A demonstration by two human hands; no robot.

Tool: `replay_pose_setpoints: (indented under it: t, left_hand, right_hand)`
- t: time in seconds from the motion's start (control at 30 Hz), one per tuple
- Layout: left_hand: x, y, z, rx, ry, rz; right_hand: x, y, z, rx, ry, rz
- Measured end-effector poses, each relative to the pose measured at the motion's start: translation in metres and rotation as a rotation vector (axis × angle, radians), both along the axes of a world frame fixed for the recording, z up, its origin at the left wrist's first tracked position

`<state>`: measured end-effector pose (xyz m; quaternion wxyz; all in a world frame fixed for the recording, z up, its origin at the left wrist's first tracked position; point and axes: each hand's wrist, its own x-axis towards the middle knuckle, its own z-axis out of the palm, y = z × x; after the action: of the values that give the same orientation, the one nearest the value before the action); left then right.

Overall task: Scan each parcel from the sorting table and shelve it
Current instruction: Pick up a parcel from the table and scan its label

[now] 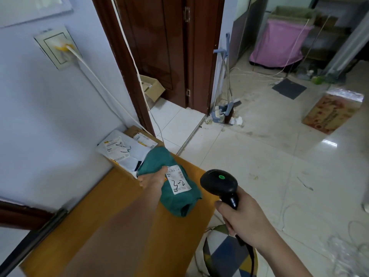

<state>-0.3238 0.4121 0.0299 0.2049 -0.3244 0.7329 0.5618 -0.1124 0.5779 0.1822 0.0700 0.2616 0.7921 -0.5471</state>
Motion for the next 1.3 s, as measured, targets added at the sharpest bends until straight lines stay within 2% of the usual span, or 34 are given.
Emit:
replay_pose_setpoints:
  t: [0.27, 0.4, 0.67, 0.93, 1.3]
  left_hand:
    - [0.041, -0.020, 0.023, 0.077, 0.090, 0.113]
    - [0.054, -0.036, 0.037, 0.121, 0.118, 0.118]
    - [0.080, -0.046, 0.079, 0.192, 0.324, 0.153]
    - [0.077, -0.056, 0.128, 0.389, 0.448, 0.295]
    - [0.073, -0.090, 0.169, 0.342, 0.609, 0.283]
  right_hand:
    - [0.004, -0.007, 0.005, -0.020, 0.040, 0.085]
    - [0.008, -0.018, 0.019, -0.094, 0.084, 0.146]
    - [0.022, -0.052, 0.034, -0.068, 0.141, 0.279]
    - [0.033, -0.093, 0.063, -0.057, 0.236, 0.284]
    - [0.024, -0.120, 0.083, 0.076, 0.383, 0.194]
